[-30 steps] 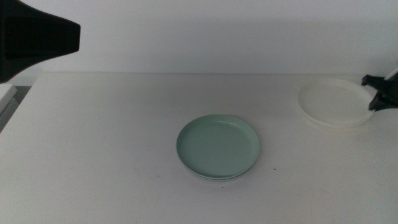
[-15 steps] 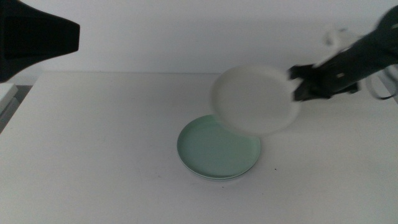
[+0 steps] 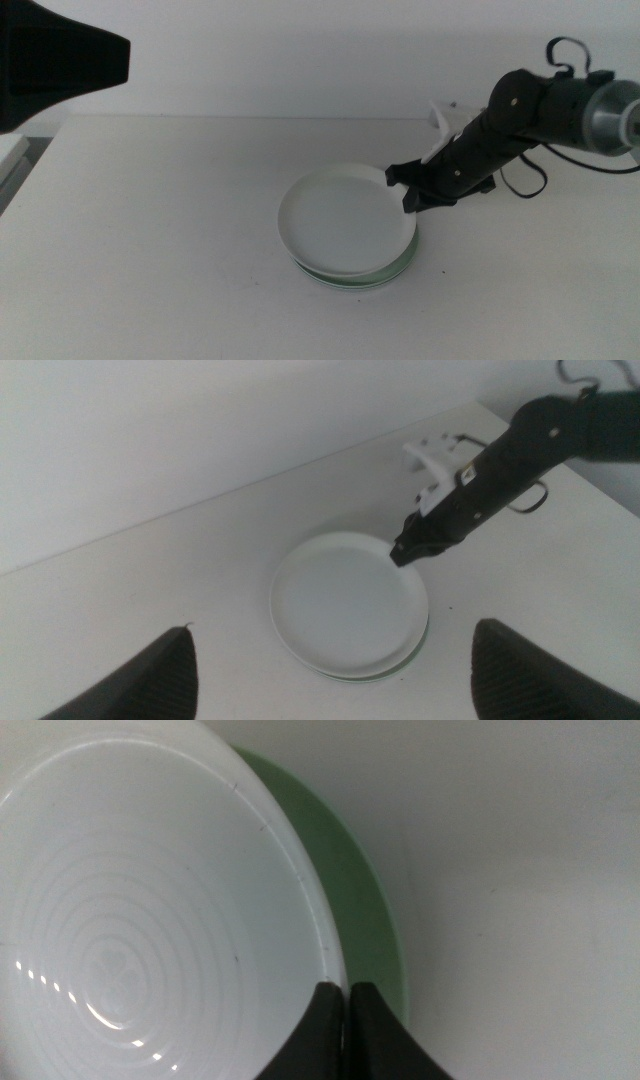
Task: Stack the three bowls on top of each other.
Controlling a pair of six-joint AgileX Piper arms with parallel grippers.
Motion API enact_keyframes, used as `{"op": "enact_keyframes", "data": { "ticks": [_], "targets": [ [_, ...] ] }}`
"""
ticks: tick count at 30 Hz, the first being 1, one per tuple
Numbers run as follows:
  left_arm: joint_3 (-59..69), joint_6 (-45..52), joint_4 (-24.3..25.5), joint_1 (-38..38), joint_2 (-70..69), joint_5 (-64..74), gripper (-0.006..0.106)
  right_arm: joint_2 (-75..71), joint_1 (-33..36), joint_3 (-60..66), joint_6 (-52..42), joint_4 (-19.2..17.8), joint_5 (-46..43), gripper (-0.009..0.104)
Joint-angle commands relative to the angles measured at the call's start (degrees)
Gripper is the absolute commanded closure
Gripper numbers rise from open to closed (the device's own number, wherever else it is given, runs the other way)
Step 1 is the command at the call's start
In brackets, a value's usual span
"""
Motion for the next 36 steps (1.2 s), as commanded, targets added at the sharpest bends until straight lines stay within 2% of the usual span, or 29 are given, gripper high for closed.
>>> {"op": "enact_keyframes", "data": {
  "ticks": [1, 5, 12, 15, 19, 22, 26, 32, 36],
  "targets": [
    [0.2, -0.2, 0.0, 0.0, -0.2, -0.7, 0.007, 0.7, 0.5, 0.3, 0.2, -0.1, -1.4, 0.097],
    [0.2, -0.2, 0.0, 0.0, -0.2, -0.7, 0.007, 0.7, 0.5, 0.3, 0.2, -0.7, -1.9, 0.088],
    [0.2, -0.2, 0.0, 0.0, -0.2, -0.7, 0.007, -0.5, 0.5, 0.3, -0.2, -1.5, -1.2, 0.034],
    [0.2, -0.2, 0.0, 0.0, -0.2, -0.7, 0.007, -4.5, 0.2, 0.2, -1.2, -2.1, -0.7, 0.021],
    [0.2, -0.2, 0.0, 0.0, -0.2, -0.7, 0.007, -15.4, -0.7, 0.2, -0.7, -6.5, -0.8, 0.02],
    [0.2, -0.2, 0.3, 0.0, -0.2, -0.7, 0.007, -25.1, -1.6, 1.4, 2.6, -11.7, -1.0, 0.02],
    [1.2, -0.2, 1.8, 0.0, -0.2, -1.7, 0.007, -40.1, -1.7, 10.4, 10.6, -19.7, -5.2, 0.02],
    [16.6, -0.2, 3.1, 2.4, -8.0, -23.4, 0.007, -59.5, -1.7, 25.2, 23.3, -29.7, -9.5, 0.02],
    [29.6, -0.2, 2.4, 7.5, -14.1, -32.8, 0.007, -67.7, -1.7, 30.0, 31.6, -40.4, -9.8, 0.02]
  ]
}}
